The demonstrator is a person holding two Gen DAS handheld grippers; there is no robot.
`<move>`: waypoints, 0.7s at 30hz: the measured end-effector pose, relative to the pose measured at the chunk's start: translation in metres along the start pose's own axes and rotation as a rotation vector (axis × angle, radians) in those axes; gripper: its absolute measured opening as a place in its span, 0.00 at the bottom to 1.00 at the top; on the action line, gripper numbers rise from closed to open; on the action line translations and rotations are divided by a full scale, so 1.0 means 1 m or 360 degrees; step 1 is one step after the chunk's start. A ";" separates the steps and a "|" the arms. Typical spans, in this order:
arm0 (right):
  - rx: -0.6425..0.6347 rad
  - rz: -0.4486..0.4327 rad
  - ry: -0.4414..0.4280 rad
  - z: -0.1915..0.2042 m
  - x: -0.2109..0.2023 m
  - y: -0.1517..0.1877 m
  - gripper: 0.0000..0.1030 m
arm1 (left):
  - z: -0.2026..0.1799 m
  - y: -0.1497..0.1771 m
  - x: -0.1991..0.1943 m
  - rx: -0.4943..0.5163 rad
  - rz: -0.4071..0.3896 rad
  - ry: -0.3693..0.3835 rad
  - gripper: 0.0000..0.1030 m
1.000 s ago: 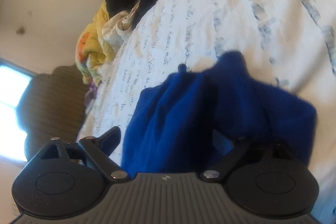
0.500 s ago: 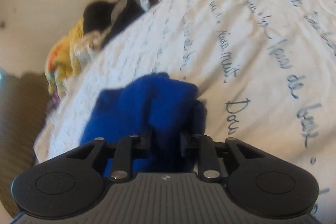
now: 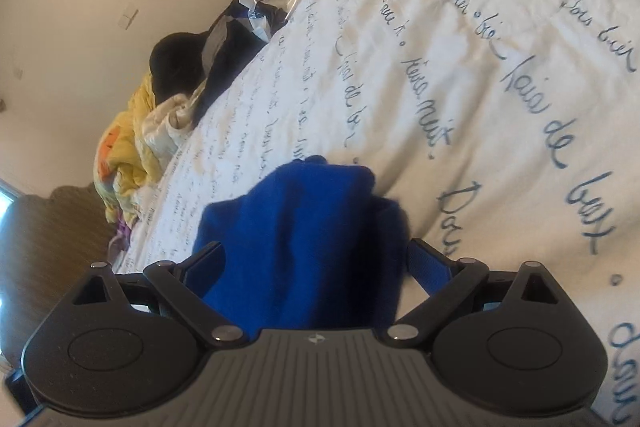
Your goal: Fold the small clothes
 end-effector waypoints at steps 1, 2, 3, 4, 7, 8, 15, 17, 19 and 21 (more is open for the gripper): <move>-0.0007 -0.0007 0.0007 0.003 0.003 0.000 0.95 | 0.005 -0.011 0.012 -0.0084 0.0037 0.0040 0.78; -0.0035 -0.0015 0.0035 0.007 0.005 0.000 0.90 | 0.006 -0.022 0.019 -0.0101 0.0015 0.0068 0.78; -0.0070 -0.0024 0.0080 0.012 0.007 0.001 0.84 | 0.006 -0.031 0.027 -0.0090 0.0027 0.0069 0.69; -0.0115 -0.0032 0.0132 0.017 0.010 0.001 0.67 | 0.005 -0.041 0.037 -0.0071 0.0049 0.0055 0.64; -0.0213 0.0006 0.0227 0.026 0.025 0.003 0.27 | 0.003 -0.054 0.054 -0.0021 0.0083 -0.0067 0.26; -0.0222 -0.0016 0.0243 0.029 0.027 0.003 0.23 | 0.003 -0.058 0.053 -0.0014 0.0081 -0.0084 0.21; -0.0253 -0.0230 -0.0012 0.089 -0.010 0.015 0.21 | -0.016 -0.072 -0.033 0.0257 -0.0127 -0.0090 0.17; -0.0206 -0.0229 -0.0066 0.105 -0.004 0.011 0.24 | -0.008 -0.092 -0.037 0.0289 -0.0160 -0.0218 0.17; -0.0064 -0.0158 -0.0119 0.109 0.016 0.003 0.37 | 0.004 -0.105 -0.032 0.0360 -0.0165 -0.0338 0.18; 0.0027 -0.0052 -0.0048 0.105 0.037 0.002 0.74 | 0.023 -0.106 -0.026 0.0331 -0.0038 -0.0442 0.27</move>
Point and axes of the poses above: each gripper's, at about its wrist camera, not at the fingertips, and x roughly the way its jaws point, z to its left, y to its underside, the point moved 3 cm from there along x, roughly the way its jaws point, and after that the axes turned 9 degrees about y, right-handed, at the moved point
